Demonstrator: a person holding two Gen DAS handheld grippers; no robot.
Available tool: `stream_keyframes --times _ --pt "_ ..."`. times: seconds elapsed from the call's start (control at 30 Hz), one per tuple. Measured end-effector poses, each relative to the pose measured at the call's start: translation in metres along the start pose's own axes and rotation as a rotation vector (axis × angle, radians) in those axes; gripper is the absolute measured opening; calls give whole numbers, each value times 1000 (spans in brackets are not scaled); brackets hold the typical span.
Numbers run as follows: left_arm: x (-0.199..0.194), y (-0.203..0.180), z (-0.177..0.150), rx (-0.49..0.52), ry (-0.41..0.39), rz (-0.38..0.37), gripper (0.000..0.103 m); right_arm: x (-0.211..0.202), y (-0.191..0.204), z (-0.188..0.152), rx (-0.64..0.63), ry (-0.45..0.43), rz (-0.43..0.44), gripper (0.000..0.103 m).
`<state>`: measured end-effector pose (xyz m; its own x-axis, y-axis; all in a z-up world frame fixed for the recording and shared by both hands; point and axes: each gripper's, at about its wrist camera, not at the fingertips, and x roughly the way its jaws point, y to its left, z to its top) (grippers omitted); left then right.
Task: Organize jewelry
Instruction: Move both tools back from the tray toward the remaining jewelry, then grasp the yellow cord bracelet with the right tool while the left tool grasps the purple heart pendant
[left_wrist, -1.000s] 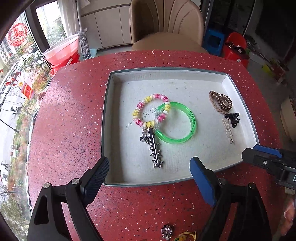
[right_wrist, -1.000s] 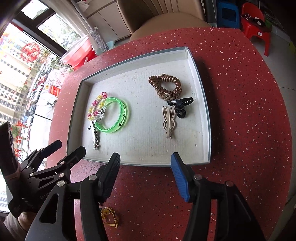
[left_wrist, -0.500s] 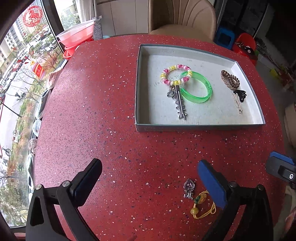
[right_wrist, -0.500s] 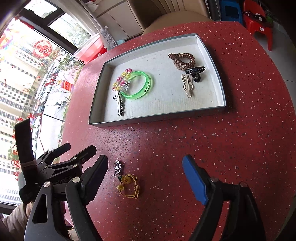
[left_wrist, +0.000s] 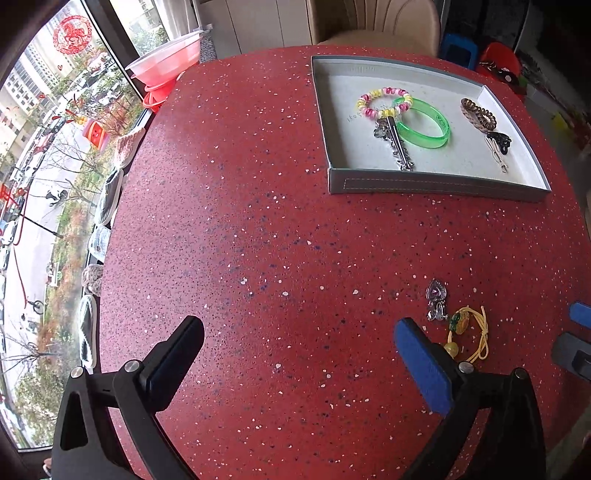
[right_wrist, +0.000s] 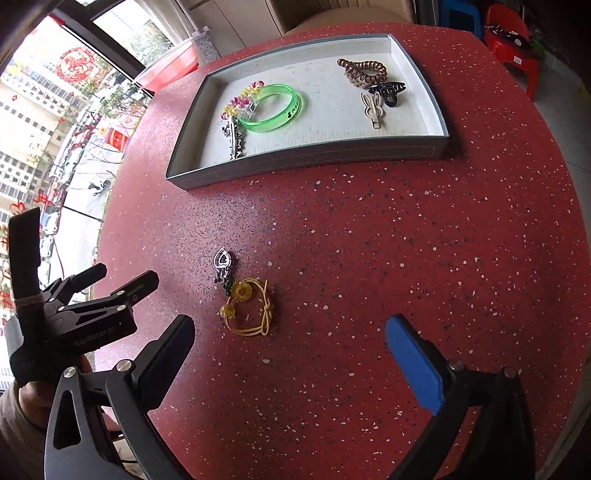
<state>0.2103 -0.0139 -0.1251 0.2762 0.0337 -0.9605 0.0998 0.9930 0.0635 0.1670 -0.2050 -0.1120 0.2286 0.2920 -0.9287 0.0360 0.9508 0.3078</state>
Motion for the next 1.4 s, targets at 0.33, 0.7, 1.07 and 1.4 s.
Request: stream_keyframes --times 0.33,0.7,1.07,1.4 --pt "6 11 -22 -24 41 -31 103 28 11 -11 10 54 -76 103" --pt "12 41 -24 -106 53 -23 103 53 52 -4 -98 31 -116 92" --pt "15 38 -18 -101 48 -81 103 68 66 -4 -206 16 -238 41" --pt "13 -4 -4 -43 29 -188 103 51 22 -9 -151 -6 -258 14"
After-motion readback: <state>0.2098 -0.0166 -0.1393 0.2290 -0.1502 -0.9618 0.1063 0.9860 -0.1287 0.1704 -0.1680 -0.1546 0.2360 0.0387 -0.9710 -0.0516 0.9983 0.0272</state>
